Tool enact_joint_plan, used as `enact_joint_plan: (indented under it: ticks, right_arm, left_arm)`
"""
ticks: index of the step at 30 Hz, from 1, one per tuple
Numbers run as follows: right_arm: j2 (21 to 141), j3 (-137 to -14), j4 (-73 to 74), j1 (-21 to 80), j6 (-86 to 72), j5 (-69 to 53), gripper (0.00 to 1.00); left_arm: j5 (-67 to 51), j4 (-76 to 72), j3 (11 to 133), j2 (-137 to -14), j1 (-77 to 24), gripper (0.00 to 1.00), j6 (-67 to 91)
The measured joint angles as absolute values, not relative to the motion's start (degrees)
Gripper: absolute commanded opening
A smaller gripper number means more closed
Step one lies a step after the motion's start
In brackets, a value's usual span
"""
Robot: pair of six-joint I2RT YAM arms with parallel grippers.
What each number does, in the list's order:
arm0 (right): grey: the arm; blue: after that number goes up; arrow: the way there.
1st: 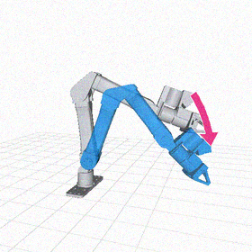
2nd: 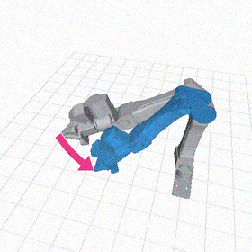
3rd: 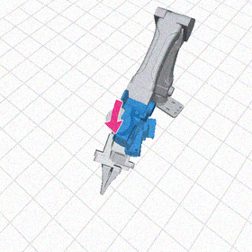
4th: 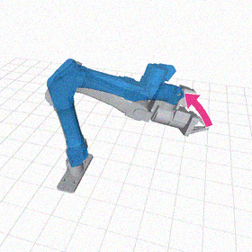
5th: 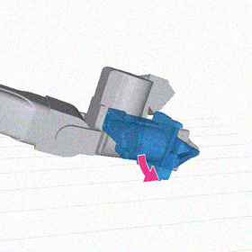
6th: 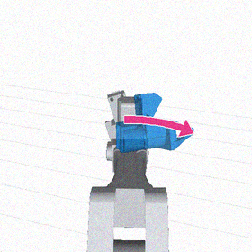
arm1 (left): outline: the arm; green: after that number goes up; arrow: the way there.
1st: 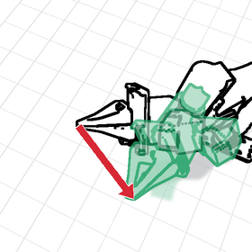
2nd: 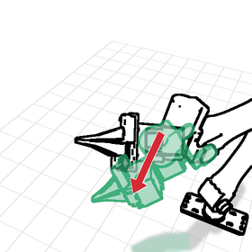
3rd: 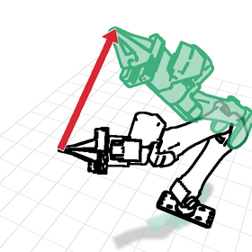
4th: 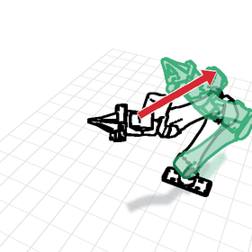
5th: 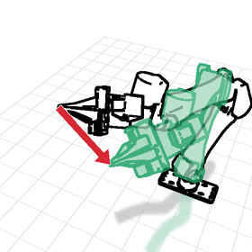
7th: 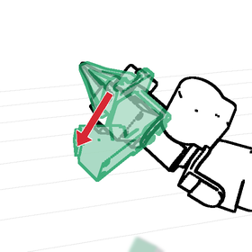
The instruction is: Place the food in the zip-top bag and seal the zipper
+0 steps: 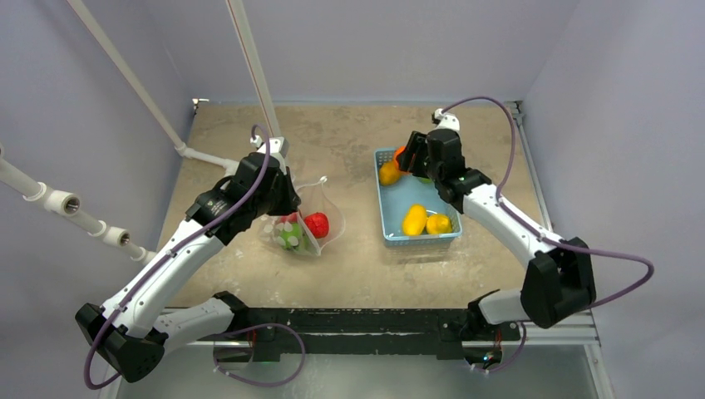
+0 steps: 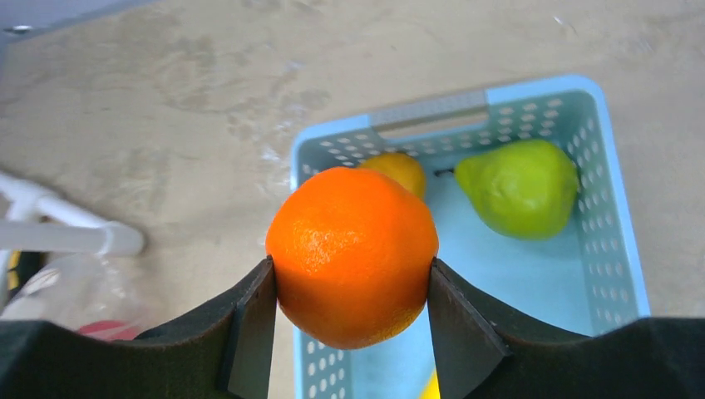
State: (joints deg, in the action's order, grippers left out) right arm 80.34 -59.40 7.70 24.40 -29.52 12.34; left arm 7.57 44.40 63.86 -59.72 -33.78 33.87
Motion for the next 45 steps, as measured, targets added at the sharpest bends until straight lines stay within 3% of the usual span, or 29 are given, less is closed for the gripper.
enact_joint_plan:
  ticks: [11, 26, 45]
  right_arm:
    - [74.08, -62.15, 7.66, 34.70, -23.22, 4.56, 0.12]
    - [75.85, -67.11, 7.70, 51.13, -18.00, -2.63, 0.13]
    - [88.09, -68.49, 5.45, 55.88, -17.98, -1.23, 0.17]
  left_arm:
    - [7.64, 44.31, 63.86, -59.77, -33.78, 0.00, 33.89]
    - [7.57, 44.25, 63.86, -59.88, -33.78, 0.00, 33.89]
    - [6.63, 44.47, 63.86, -59.86, -33.78, 0.00, 33.89]
